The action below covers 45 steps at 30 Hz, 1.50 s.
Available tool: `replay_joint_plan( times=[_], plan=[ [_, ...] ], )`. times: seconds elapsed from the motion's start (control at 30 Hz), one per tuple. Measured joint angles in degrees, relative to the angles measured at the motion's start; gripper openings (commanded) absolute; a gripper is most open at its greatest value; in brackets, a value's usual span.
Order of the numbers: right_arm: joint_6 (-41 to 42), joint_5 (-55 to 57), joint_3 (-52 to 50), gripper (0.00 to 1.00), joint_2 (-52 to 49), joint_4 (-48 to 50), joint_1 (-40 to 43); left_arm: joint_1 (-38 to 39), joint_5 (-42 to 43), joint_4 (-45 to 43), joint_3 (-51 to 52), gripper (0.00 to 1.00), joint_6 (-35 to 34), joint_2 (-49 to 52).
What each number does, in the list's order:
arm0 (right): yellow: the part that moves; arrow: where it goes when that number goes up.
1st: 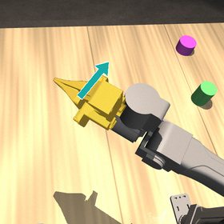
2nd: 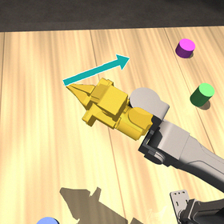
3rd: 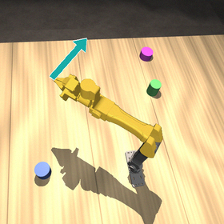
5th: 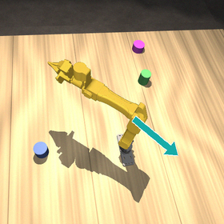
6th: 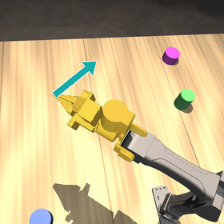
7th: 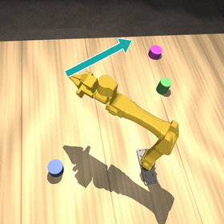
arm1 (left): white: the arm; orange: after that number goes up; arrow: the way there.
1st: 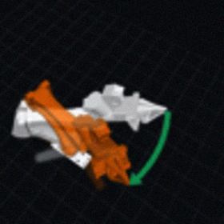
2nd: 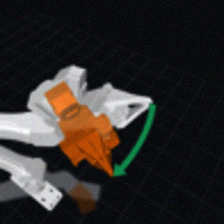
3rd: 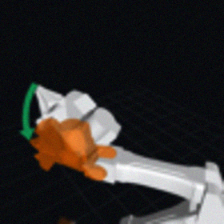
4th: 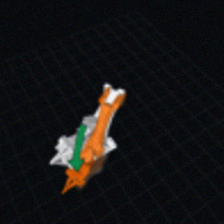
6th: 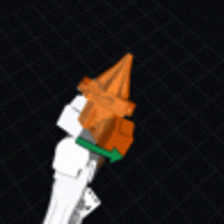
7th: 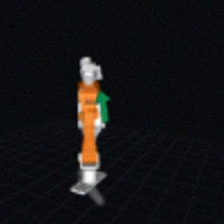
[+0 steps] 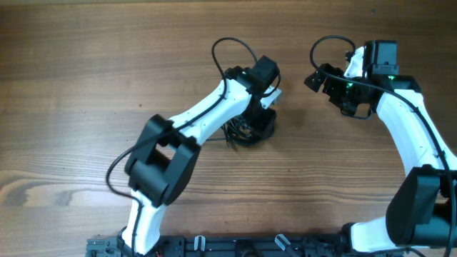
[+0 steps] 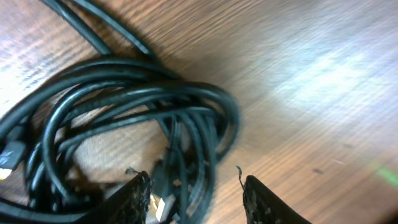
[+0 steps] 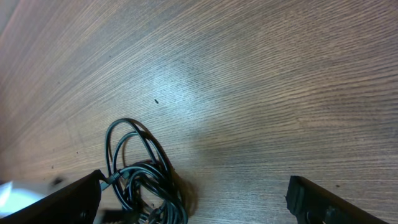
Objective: Untangle cables
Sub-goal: 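Lift the cable pile with the left gripper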
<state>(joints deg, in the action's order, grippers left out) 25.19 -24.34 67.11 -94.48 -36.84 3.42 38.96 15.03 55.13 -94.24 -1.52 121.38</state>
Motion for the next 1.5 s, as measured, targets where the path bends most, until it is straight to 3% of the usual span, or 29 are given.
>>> replay_joint_plan(
  times=[0.13,0.37,0.53,0.73,1.0,1.23,1.43,1.5],
  plan=[
    [0.00,0.00,0.00,0.98,0.00,0.00,0.00,0.00,0.94,1.31,-0.02,0.72,2.64,-5.49],
    [-0.02,0.00,0.00,0.98,0.00,-0.02,0.00,0.00,1.38,11.19,-0.26,0.68,12.00,-10.43],
    [0.00,0.00,0.00,0.98,0.00,-0.02,0.00,0.02,-0.79,9.53,1.20,0.65,15.41,-7.67],
    [-0.50,0.02,0.00,0.98,0.00,-0.04,0.00,0.09,-4.39,6.27,3.98,0.67,16.26,-3.89],
    [-1.29,0.02,0.00,0.98,0.00,-0.04,0.00,1.40,-4.02,4.61,4.15,0.62,16.26,-2.89],
    [-1.31,0.02,0.00,0.98,0.00,-0.07,0.00,2.19,-3.61,3.74,4.15,0.54,16.31,1.99],
    [-1.31,0.02,0.00,0.98,0.00,-0.09,0.00,2.19,-3.63,3.06,4.09,0.52,16.22,2.10],
    [-1.29,0.02,0.00,0.98,0.00,-0.09,0.00,2.27,-3.65,2.73,4.09,0.45,16.17,2.10]
  ],
)
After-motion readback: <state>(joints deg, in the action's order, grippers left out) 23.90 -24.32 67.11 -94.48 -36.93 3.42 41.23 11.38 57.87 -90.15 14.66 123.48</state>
